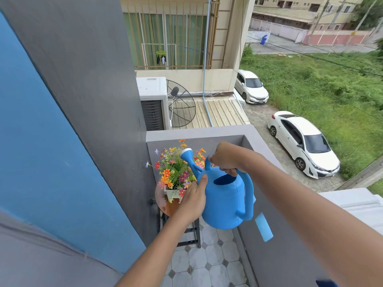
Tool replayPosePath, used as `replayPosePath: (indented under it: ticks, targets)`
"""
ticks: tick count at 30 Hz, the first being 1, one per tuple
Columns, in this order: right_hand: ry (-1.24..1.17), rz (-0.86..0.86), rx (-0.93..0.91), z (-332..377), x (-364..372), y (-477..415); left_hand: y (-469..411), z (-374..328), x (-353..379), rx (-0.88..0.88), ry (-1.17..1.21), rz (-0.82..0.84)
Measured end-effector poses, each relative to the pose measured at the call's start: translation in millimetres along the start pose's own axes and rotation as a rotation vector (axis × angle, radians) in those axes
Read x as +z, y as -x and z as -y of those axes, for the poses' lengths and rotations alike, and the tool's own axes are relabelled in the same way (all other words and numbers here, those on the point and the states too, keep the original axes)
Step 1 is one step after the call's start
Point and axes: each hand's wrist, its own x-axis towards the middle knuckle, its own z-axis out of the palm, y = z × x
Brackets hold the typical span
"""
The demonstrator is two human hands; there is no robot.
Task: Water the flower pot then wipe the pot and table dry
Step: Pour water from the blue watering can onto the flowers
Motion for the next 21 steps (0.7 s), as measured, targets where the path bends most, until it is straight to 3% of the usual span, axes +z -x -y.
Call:
replayPosePath:
  ticks: [14, 21]
  targets:
    - [0.054, -0.112, 0.033, -55.3, -10.6, 26.3, 11.8, -3.5, 44.7, 0.065, -0.042, 0.186]
    - [0.040, -0.095, 0.025, -67.2, -4.4, 43.7, 19.0, 12.3, 58.0, 0.027, -0.065, 0.184]
